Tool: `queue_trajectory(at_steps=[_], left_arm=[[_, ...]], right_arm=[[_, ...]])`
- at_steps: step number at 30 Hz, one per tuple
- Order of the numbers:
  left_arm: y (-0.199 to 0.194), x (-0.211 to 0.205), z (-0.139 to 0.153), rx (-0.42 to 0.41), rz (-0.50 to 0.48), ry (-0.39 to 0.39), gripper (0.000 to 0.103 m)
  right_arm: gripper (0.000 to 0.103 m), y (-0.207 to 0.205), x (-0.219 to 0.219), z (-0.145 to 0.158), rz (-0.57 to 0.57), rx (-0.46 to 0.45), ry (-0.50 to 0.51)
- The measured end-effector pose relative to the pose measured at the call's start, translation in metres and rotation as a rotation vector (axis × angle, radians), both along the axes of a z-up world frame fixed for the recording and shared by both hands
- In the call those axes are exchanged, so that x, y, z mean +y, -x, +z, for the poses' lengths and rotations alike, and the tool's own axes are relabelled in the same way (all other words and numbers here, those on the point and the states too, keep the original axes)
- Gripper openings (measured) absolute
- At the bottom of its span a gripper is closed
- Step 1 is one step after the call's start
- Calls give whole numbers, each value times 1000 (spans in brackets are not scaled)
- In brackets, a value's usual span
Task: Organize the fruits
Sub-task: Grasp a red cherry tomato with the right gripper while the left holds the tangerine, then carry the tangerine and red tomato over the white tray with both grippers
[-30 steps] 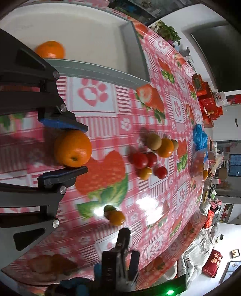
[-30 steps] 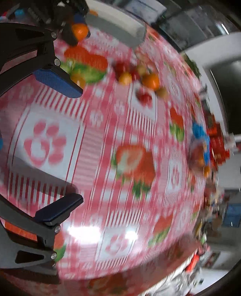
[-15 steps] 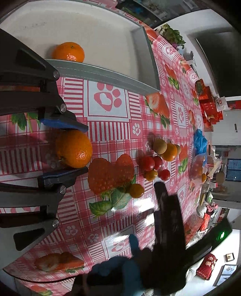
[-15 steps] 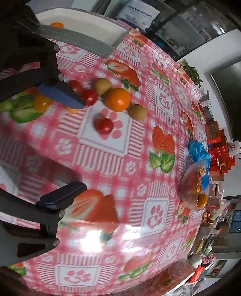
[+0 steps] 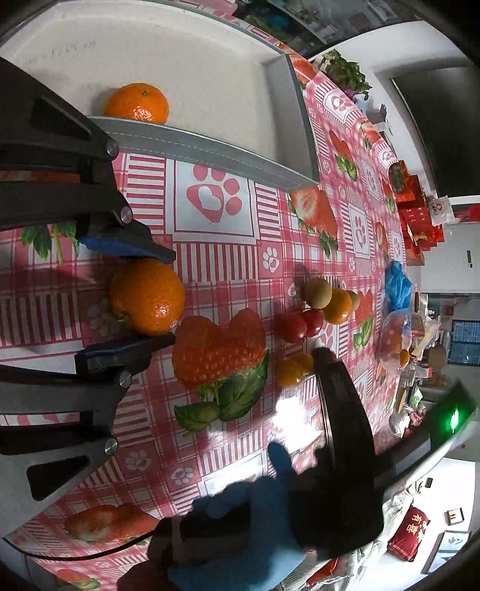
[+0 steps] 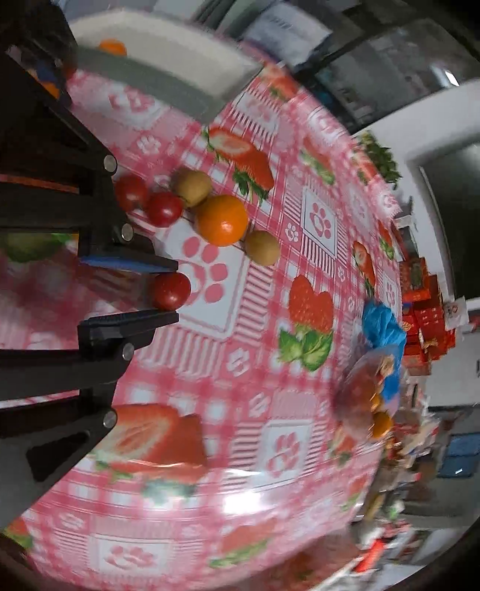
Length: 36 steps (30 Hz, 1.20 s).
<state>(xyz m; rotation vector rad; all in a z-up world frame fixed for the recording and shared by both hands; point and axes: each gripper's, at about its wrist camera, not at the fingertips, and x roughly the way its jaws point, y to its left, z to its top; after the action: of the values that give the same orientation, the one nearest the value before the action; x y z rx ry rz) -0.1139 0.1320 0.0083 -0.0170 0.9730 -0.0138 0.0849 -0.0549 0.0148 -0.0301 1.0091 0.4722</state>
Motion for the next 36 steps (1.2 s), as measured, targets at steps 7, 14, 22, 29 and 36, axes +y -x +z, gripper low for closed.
queue_trajectory(at_steps=[7, 14, 22, 29, 36], left_arm=[[2, 0, 0, -6, 6, 1, 39], [3, -1, 1, 8, 20, 16, 39], [6, -5, 2, 12, 43, 9, 39], [6, -3, 8, -18, 60, -25, 67], [-9, 1, 1, 7, 82, -32, 67]], right_arm=[[22, 48, -44, 7, -8, 29, -62], [22, 96, -69, 2, -15, 42, -107], [22, 117, -81, -3, -26, 48, -114], [22, 120, -86, -7, -31, 53, -124], [22, 121, -87, -6, -28, 55, -127]])
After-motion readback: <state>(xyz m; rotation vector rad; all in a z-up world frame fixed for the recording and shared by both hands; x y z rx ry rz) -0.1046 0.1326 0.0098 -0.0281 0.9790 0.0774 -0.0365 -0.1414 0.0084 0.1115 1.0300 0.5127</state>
